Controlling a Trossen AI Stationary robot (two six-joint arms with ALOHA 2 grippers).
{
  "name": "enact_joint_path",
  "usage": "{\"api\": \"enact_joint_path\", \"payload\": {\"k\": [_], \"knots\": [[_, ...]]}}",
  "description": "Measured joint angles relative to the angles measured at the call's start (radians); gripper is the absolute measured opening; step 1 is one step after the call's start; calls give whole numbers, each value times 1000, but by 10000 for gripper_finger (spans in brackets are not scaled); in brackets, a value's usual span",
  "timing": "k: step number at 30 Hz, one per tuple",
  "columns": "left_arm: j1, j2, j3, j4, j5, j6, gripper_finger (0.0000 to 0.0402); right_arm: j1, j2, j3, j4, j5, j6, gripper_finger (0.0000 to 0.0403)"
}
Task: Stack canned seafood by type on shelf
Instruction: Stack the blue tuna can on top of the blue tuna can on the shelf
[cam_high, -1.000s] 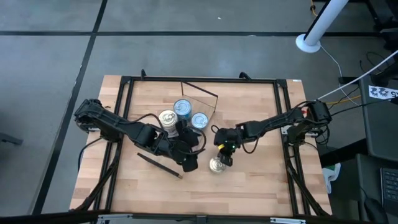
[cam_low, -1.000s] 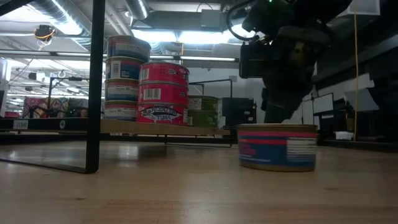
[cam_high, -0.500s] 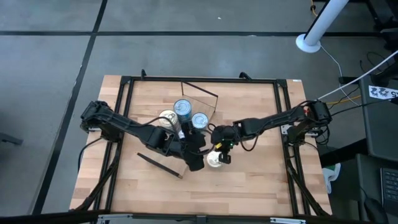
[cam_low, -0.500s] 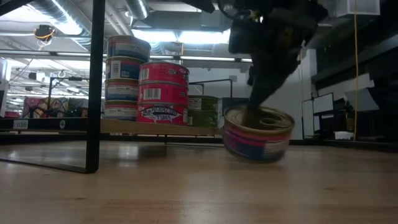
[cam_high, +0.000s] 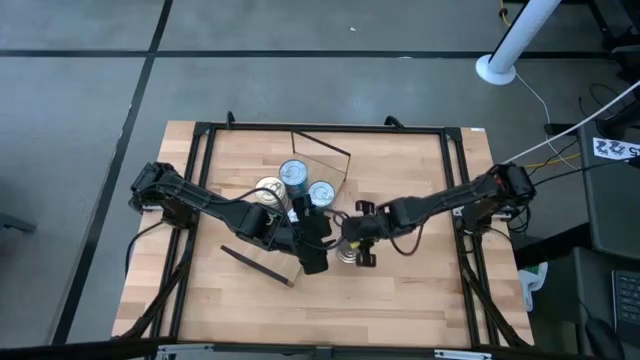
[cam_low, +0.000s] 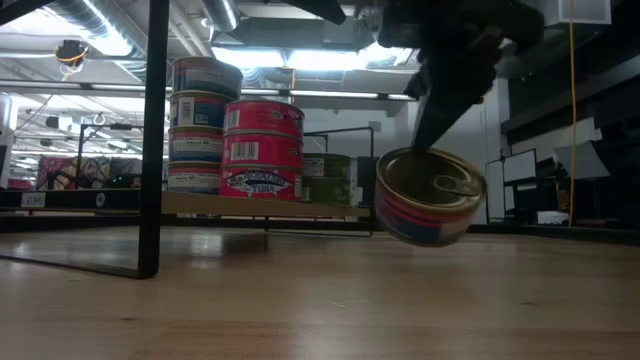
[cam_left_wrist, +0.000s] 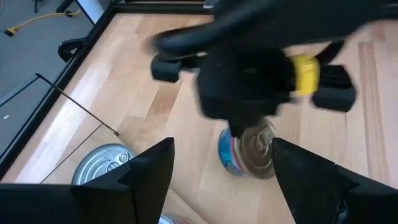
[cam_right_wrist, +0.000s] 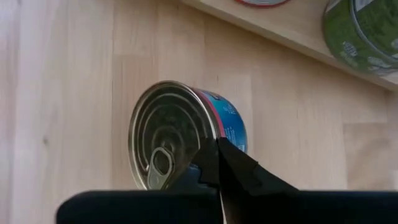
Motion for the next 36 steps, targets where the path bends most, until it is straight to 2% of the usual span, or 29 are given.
{"api": "enact_joint_path", "payload": {"k": [13,18,26,36], "knots": [[0,0,0,-25,0,33,263,201,1,0,-19,455,30,0],[0,0,0,-24,0,77,263,261,8,-14,-6,583,31,0],[0,-1,0,-22,0,123,263,321,36,-92,41,737,29,0],[0,-1,0,-21,0,122,263,346,114,-129,80,767,28,0]]}}
